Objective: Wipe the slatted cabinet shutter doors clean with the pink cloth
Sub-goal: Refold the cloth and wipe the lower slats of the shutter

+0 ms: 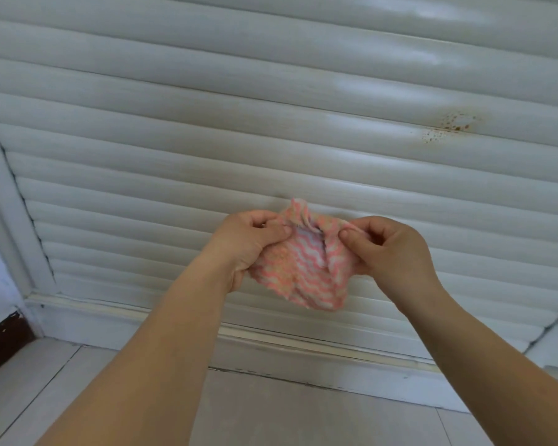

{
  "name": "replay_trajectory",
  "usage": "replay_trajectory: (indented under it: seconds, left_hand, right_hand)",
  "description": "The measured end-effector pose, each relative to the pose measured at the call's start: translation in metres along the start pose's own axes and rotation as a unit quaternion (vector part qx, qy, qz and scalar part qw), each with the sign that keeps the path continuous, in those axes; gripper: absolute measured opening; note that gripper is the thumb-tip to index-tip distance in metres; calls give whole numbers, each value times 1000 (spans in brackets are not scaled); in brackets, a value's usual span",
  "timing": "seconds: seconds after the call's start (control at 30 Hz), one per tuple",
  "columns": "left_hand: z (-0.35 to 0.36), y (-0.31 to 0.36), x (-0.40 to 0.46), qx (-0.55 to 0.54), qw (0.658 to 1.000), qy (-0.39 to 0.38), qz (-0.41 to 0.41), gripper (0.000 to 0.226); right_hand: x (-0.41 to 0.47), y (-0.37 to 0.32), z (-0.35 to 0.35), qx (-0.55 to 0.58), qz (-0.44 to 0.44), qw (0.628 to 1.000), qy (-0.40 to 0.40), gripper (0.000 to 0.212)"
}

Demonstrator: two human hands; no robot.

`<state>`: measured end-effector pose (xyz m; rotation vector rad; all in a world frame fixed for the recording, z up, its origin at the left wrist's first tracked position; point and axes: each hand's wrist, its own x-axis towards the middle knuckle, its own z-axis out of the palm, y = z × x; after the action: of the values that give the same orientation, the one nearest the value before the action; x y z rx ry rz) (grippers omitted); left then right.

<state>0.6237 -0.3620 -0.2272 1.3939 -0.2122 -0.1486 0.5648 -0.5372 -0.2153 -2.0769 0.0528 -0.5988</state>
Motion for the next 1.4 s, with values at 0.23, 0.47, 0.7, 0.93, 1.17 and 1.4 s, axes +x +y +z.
replay_trajectory:
  seconds: [0.23,0.47,0.7,0.93,1.17,1.4]
  left_hand:
    - [12,-2,5,93,994,34,50,12]
    - [19,7,-4,23,999,-4,-26,23]
    - [21,19,-5,-55,993,-49,-97,30]
    - [15,4,-4,86,995,-36,-40,41]
    - [10,0,-3,-66,986,-74,-135,55]
    - [10,0,-7,-56,977,-111,-173,12]
  right_hand:
    - [0,-11,7,-30,29,999,11,28]
    - [-4,-16,15,119,113,971,-174,43]
    - [-6,-13,15,90,94,978,-163,28]
    - [1,-12,7,268,175,928,-190,34]
    - [4,-7,3,383,203,883,-181,40]
    - [1,-7,4,313,161,912,-212,44]
